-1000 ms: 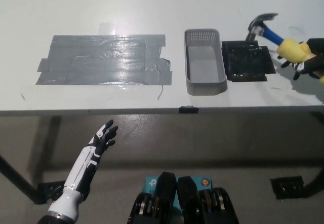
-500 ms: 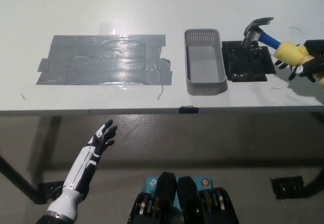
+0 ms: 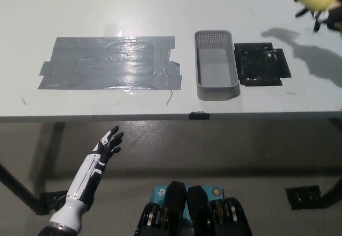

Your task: The robot picks the hammer with right hand and hits the black area on the desk and places it back.

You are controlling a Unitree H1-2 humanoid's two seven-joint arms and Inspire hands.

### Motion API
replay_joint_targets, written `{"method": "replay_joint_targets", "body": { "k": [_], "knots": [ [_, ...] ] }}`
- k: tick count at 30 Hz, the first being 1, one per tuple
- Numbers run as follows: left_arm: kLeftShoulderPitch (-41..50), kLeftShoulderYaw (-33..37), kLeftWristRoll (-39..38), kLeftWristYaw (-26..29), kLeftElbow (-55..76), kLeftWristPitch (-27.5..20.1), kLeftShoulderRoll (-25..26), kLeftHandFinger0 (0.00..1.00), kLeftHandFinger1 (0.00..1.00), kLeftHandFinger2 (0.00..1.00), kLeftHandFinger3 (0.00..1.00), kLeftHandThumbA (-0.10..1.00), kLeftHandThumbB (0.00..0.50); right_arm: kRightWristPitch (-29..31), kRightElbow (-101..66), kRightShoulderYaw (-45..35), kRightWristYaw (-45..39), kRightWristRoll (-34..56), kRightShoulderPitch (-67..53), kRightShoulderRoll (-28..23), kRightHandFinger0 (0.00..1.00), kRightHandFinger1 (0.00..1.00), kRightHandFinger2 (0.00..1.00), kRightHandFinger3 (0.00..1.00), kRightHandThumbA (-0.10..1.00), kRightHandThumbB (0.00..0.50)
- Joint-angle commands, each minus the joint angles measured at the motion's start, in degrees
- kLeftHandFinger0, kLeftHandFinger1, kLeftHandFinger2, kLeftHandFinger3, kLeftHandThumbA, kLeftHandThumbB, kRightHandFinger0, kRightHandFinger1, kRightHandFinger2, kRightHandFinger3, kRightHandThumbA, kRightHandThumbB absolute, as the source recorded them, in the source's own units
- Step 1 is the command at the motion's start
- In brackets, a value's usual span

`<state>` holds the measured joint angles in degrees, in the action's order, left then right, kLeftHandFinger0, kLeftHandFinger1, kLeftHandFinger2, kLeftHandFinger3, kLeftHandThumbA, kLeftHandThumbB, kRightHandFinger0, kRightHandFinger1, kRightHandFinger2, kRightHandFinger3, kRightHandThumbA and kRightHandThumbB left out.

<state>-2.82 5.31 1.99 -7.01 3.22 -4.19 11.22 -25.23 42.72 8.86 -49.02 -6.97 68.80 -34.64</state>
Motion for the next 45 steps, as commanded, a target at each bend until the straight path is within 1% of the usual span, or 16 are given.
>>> {"method": "replay_joint_targets", "body": {
  "k": [1, 3, 8, 9, 10, 16, 19, 26, 29, 32, 33, 35, 39, 41, 42, 45],
  "knots": [
    [-1.0, -0.5, 0.5, -0.6, 1.4, -1.9, 0.8, 1.0, 1.0, 1.0, 1.0, 1.0, 0.0, -1.7, -2.4, -1.1, -1.6, 2.0, 4.1, -2.2, 0.01, 0.39, 0.79, 0.96, -0.1, 0.087],
    [-0.8, -0.3, 0.6, -0.6, 1.4, -1.8, 0.7, 1.0, 1.0, 1.0, 1.0, 1.0, 0.001, -1.3, -1.2, 0.9, -3.3, 1.5, 2.3, -1.8, 0.01, 0.43, 0.76, 0.94, -0.1, 0.145],
    [-0.8, -0.5, 0.3, -0.6, 1.6, -1.6, 0.7, 1.0, 1.0, 1.0, 1.0, 1.0, 0.003, 8.1, 0.6, 10.0, -3.5, -4.6, -2.6, -1.1, 0.07, 0.52, 0.83, 0.77, -0.1, 0.181],
    [-0.8, -0.6, 0.2, -0.6, 1.7, -1.5, 0.7, 1.0, 1.0, 1.0, 1.0, 1.0, 0.008, 8.4, 0.7, 10.5, -3.4, -4.5, -2.5, -1.1, 0.13, 0.59, 0.92, 0.87, -0.1, 0.261],
    [-0.7, -0.6, 0.4, -0.6, 1.9, -1.6, 0.8, 1.0, 1.0, 1.0, 1.0, 1.0, 0.001, 7.0, 0.1, 12.6, -3.9, -5.5, -3.6, -0.8, 0.0, 0.48, 0.81, 0.77, -0.1, 0.172],
    [-0.6, -1.1, 0.4, -0.5, 2.7, -0.5, 1.2, 1.0, 1.0, 1.0, 1.0, 1.0, 0.008, 8.7, 0.3, 21.7, -2.8, -12.0, -4.5, -1.4, 0.01, 0.57, 1.0, 0.96, -0.1, 0.092],
    [-0.3, -1.6, -0.5, -0.6, 2.7, -0.7, 1.4, 1.0, 1.0, 1.0, 1.0, 1.0, 0.011, 9.7, 0.9, 25.0, -2.2, -15.0, -3.4, -1.3, 0.0, 0.55, 0.99, 0.76, -0.1, 0.156],
    [0.1, -2.1, -0.3, -0.5, 2.4, -1.9, 1.2, 1.0, 1.0, 1.0, 1.0, 1.0, 0.004, 11.3, -0.7, 26.8, -3.0, -17.4, -1.6, -2.2, 0.0, 0.26, 0.66, 0.65, -0.1, 0.14],
    [0.2, -2.1, -0.1, -0.6, 2.6, -1.9, 1.2, 1.0, 1.0, 1.0, 1.0, 1.0, 0.001, 10.6, -0.2, 26.0, -3.8, -17.2, -0.5, -2.0, 0.0, 0.24, 0.66, 0.63, -0.1, 0.14],
    [0.3, -2.0, 0.9, -0.4, 2.8, -1.4, 1.4, 1.0, 1.0, 1.0, 1.0, 1.0, 0.017, 14.1, -1.2, 25.5, -2.9, -17.7, 0.3, -2.9, 0.0, 0.32, 0.75, 0.72, -0.1, 0.123],
    [0.3, -2.0, 0.6, -0.4, 2.9, -1.4, 1.3, 1.0, 1.0, 1.0, 1.0, 1.0, 0.016, 14.0, -1.1, 24.5, -1.7, -17.5, 0.6, -2.8, 0.13, 0.51, 0.85, 0.66, -0.1, 0.133],
    [0.2, -2.0, 0.3, -0.6, 2.7, -1.6, 1.3, 1.0, 1.0, 1.0, 1.0, 1.0, 0.016, 13.0, -0.4, 20.6, -1.0, -14.4, 1.1, -2.4, 0.2, 0.65, 0.93, 0.57, -0.1, 0.126],
    [0.6, -2.1, -0.1, -0.7, 2.7, -1.5, 1.2, 1.0, 1.0, 1.0, 1.0, 1.0, 0.022, 9.2, 4.5, 12.5, -0.3, -9.9, 3.1, -0.5, 0.12, 0.5, 0.81, 0.93, -0.1, 0.128],
    [0.7, -2.3, -0.5, -0.6, 2.7, -1.4, 1.1, 1.0, 1.0, 1.0, 1.0, 1.0, 0.023, 11.5, 6.7, 10.6, 1.4, -10.1, 3.6, 0.2, 0.01, 0.49, 0.82, 0.9, -0.1, 0.128],
    [0.7, -2.2, -0.2, -0.6, 2.8, -1.4, 1.1, 1.0, 1.0, 1.0, 1.0, 1.0, 0.018, 11.8, 7.5, 9.6, 3.6, -10.4, 3.4, 0.8, 0.08, 0.62, 0.97, 0.9, -0.1, 0.14],
    [0.8, -2.2, -0.1, -0.5, 3.2, -1.0, 1.0, 1.0, 1.0, 1.0, 1.0, 1.0, 0.011, 12.4, 11.4, 6.9, 6.1, -10.0, 3.6, 2.4, 0.09, 0.64, 0.94, 0.92, -0.1, 0.151]
  ]
}}
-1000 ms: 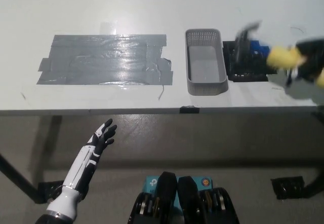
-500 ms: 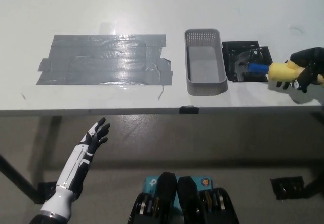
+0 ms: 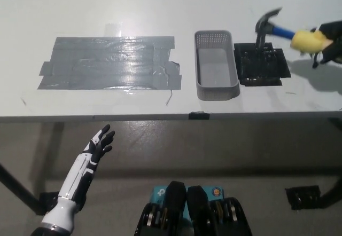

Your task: The robot picks the hammer with right hand and hits the black area on the desk and places it back.

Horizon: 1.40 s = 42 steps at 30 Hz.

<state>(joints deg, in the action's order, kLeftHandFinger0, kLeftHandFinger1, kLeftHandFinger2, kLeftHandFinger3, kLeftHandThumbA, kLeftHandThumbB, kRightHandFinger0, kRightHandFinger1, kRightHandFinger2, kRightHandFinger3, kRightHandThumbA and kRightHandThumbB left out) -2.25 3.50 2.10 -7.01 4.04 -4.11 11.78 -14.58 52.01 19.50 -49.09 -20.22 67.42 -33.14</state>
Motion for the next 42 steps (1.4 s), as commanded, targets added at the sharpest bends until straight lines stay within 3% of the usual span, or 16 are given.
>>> {"method": "replay_joint_targets", "body": {
  "k": [1, 5, 8, 10, 11, 14, 16, 25, 26, 27, 29, 30, 31, 34, 36, 42],
  "knots": [
    [0.2, -0.3, 0.0, -0.5, 2.3, -1.5, 0.5, 1.0, 1.0, 1.0, 1.0, 1.0, 0.01, 2.5, 3.8, -4.7, 6.4, 3.8, 5.0, 1.4, 0.06, 0.58, 0.89, 0.94, -0.1, 0.143],
    [0.5, -0.2, -0.2, -0.6, 2.1, -1.7, 0.4, 1.0, 1.0, 1.0, 1.0, 1.0, 0.009, 3.7, 12.2, -7.1, 11.1, 3.9, 5.2, 4.3, 0.0, 0.29, 0.64, 0.8, -0.1, 0.152],
    [0.4, -0.4, 0.0, -0.4, 2.3, -1.9, 0.4, 1.0, 1.0, 1.0, 1.0, 1.0, 0.0, 4.2, 16.5, -8.8, 14.2, 4.4, 4.7, 6.1, 0.0, 0.3, 0.69, 0.83, -0.1, 0.134],
    [0.5, -0.6, -0.2, -0.3, 2.6, -1.3, 0.4, 1.0, 1.0, 1.0, 1.0, 1.0, 0.0, 4.7, 19.3, -8.9, 17.9, 3.7, 4.4, 7.5, 0.0, 0.29, 0.62, 0.68, -0.1, 0.138],
    [0.5, -0.6, -0.3, -0.4, 2.7, -1.3, 0.3, 1.0, 1.0, 1.0, 1.0, 1.0, 0.0, 4.3, 19.9, -9.6, 18.9, 4.2, 4.3, 7.8, 0.01, 0.3, 0.63, 0.68, -0.1, 0.141],
    [0.2, -0.7, -0.5, -0.4, 2.4, -1.5, 0.3, 1.0, 1.0, 1.0, 1.0, 1.0, 0.002, 3.5, 22.5, -13.6, 23.3, 6.9, 3.5, 9.5, 0.03, 0.47, 0.95, 0.74, -0.1, 0.131],
    [0.3, -0.6, -0.5, -0.6, 2.3, -1.6, 0.4, 1.0, 1.0, 1.0, 1.0, 1.0, 0.01, 4.6, 24.1, -15.4, 25.0, 7.8, 2.6, 10.4, 0.05, 0.54, 0.91, 1.0, -0.1, 0.134],
    [0.7, -0.8, -0.5, -0.5, 2.9, -1.1, 0.4, 1.0, 1.0, 1.0, 1.0, 1.0, 0.02, 6.8, 25.4, -21.5, 32.2, 10.2, 0.4, 12.2, 0.05, 0.49, 0.89, 1.0, -0.1, 0.12],
    [0.5, -0.8, 0.0, -0.2, 2.4, -2.1, 0.4, 1.0, 1.0, 1.0, 1.0, 1.0, 0.004, 10.8, 24.8, -25.7, 40.0, 13.3, -0.4, 12.8, 0.35, 0.67, 0.99, 1.0, -0.04, 0.185],
    [0.5, -0.8, 0.0, -0.2, 2.4, -2.1, 0.4, 1.0, 1.0, 1.0, 1.0, 1.0, 0.003, 10.9, 24.9, -25.9, 40.0, 13.1, -0.4, 12.8, 0.23, 0.5, 0.73, 0.96, -0.05, 0.176],
    [0.5, -0.8, 0.0, -0.2, 2.4, -2.1, 0.4, 1.0, 1.0, 1.0, 1.0, 1.0, 0.003, 11.0, 24.9, -26.1, 40.2, 12.9, -0.4, 12.9, 0.1, 0.32, 0.5, 0.73, -0.05, 0.175],
    [0.7, -0.8, 0.1, -0.1, 2.7, -2.0, 0.4, 1.0, 1.0, 1.0, 1.0, 1.0, 0.001, 15.4, 24.5, -24.3, 42.8, 10.5, -0.7, 12.4, 0.68, 1.0, 1.0, 1.0, 0.39, 0.18],
    [0.7, -0.8, 0.0, -0.1, 2.7, -1.8, 0.3, 1.0, 1.0, 1.0, 1.0, 1.0, 0.007, 16.7, 24.1, -22.9, 43.8, 8.9, -0.8, 12.1, 1.0, 1.0, 1.0, 1.0, 0.51, 0.246],
    [0.8, -0.8, 0.0, -0.2, 2.8, -1.6, 0.3, 1.0, 1.0, 1.0, 1.0, 1.0, 0.009, 18.0, 23.8, -20.6, 45.2, 7.3, -0.8, 11.8, 1.0, 1.0, 1.0, 1.0, 0.55, 0.263],
    [0.8, -0.8, -0.2, -0.3, 2.8, -1.6, 0.3, 1.0, 1.0, 1.0, 1.0, 1.0, 0.004, 18.8, 21.6, -13.5, 52.0, -0.2, -0.4, 10.6, 1.0, 1.0, 1.0, 1.0, 0.76, 0.328],
    [0.7, -0.8, 0.3, -0.1, 2.7, -1.6, 0.4, 1.0, 1.0, 1.0, 1.0, 1.0, 0.004, 21.9, 18.8, -7.5, 62.3, -4.6, 0.0, 8.7, 1.0, 1.0, 1.0, 1.0, 0.85, 0.365]
  ]
}}
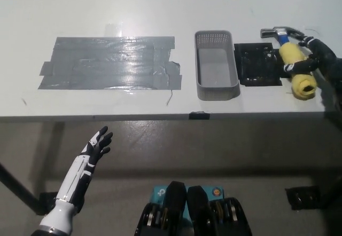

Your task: The robot picks the hammer with right hand and hits the black area on the desk and places it back.

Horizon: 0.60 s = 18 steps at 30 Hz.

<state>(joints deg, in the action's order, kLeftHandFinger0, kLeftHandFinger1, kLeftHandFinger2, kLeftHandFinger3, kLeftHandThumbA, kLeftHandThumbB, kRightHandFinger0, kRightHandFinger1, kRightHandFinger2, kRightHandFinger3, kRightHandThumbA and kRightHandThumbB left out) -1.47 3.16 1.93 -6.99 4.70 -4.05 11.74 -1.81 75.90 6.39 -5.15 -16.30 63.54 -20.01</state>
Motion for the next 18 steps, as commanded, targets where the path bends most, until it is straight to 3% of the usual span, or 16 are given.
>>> {"method": "replay_joint_targets", "body": {
  "k": [1, 4, 5, 9, 10, 14, 15, 18],
  "knots": [
    [-0.1, -0.4, 0.6, -0.1, 2.0, -1.6, 0.5, 1.0, 1.0, 1.0, 1.0, 1.0, 0.004, 9.8, -5.6, 6.4, 20.4, -9.4, 4.1, -4.9, 1.0, 1.0, 1.0, 1.0, 0.87, 0.366],
    [-0.3, -0.5, 0.3, -0.1, 1.6, -2.3, 0.5, 1.0, 1.0, 1.0, 1.0, 1.0, 0.0, 10.2, -5.6, 6.8, 20.9, -8.8, 4.6, -5.3, 1.0, 1.0, 1.0, 1.0, 0.88, 0.369],
    [-0.3, -0.5, 0.0, -0.3, 1.8, -1.7, 0.5, 1.0, 1.0, 1.0, 1.0, 1.0, 0.009, 9.4, -7.2, 6.7, 21.7, -9.2, 5.9, -6.6, 1.0, 1.0, 1.0, 1.0, 0.95, 0.383],
    [-0.5, -0.5, 0.0, -0.4, 1.8, -1.7, 0.6, 1.0, 1.0, 1.0, 1.0, 1.0, 0.017, 11.4, -9.6, 4.8, 23.4, -7.3, 6.4, -7.9, 1.0, 1.0, 1.0, 1.0, 0.95, 0.362],
    [-0.5, -0.6, 0.1, -0.4, 1.7, -2.0, 0.7, 1.0, 1.0, 1.0, 1.0, 1.0, 0.015, 12.6, -10.8, 3.6, 26.3, -6.9, 6.7, -8.4, 1.0, 1.0, 1.0, 1.0, 0.99, 0.388],
    [-0.5, -0.6, 0.1, -0.4, 1.7, -2.0, 0.7, 1.0, 1.0, 1.0, 1.0, 1.0, 0.015, 12.7, -10.9, 3.7, 26.7, -7.0, 6.6, -8.5, 1.0, 1.0, 1.0, 1.0, 0.99, 0.389],
    [-0.9, -0.7, 0.1, -0.3, 1.6, -1.8, 0.7, 1.0, 1.0, 1.0, 1.0, 1.0, 0.017, 11.4, -22.0, -0.6, 28.7, -6.1, 5.8, -10.5, 1.0, 1.0, 1.0, 1.0, 1.0, 0.346],
    [-1.1, -0.7, 0.2, -0.2, 1.7, -1.7, 0.7, 1.0, 1.0, 1.0, 1.0, 1.0, 0.016, 12.6, -29.3, -3.6, 30.7, -6.2, 4.3, -10.8, 1.0, 1.0, 1.0, 1.0, 1.0, 0.338]
  ]
}}
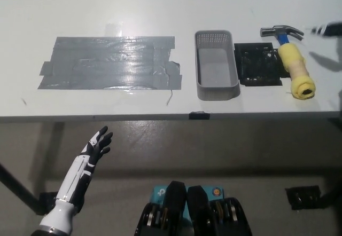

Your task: The robot picks the hammer with right hand and hits the black area on the desk and places it back.

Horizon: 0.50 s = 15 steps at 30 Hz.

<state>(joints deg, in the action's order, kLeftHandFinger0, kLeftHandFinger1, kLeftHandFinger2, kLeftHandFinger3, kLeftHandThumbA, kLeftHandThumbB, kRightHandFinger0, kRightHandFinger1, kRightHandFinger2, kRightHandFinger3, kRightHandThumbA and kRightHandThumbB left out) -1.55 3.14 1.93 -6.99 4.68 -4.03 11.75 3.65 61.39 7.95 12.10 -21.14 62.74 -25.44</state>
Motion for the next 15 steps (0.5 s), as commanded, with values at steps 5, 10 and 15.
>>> {"method": "replay_joint_targets", "body": {
  "k": [5, 10, 15],
  "knots": [
    [-3.4, -0.6, 0.7, -0.1, 0.7, -2.1, 0.7, 1.0, 1.0, 1.0, 1.0, 1.0, 0.011, 3.7, -42.2, -11.7, 7.5, 1.7, -1.9, -4.3, 1.0, 1.0, 1.0, 1.0, 1.0, 0.305],
    [-6.7, -0.6, 0.8, 0.2, -0.1, -1.2, 0.3, 1.0, 1.0, 1.0, 1.0, 1.0, 0.034, -4.5, -80.9, -12.2, 2.1, -1.0, -17.5, 1.5, 1.0, 1.0, 1.0, 1.0, 1.0, 0.347],
    [-9.1, -0.7, 1.1, 0.3, -0.6, -0.8, 0.4, 1.0, 1.0, 1.0, 1.0, 1.0, 0.043, -2.2, -96.1, -8.1, 1.3, -4.0, -28.0, 7.6, 1.0, 1.0, 1.0, 1.0, 1.0, 0.334]
  ]
}}
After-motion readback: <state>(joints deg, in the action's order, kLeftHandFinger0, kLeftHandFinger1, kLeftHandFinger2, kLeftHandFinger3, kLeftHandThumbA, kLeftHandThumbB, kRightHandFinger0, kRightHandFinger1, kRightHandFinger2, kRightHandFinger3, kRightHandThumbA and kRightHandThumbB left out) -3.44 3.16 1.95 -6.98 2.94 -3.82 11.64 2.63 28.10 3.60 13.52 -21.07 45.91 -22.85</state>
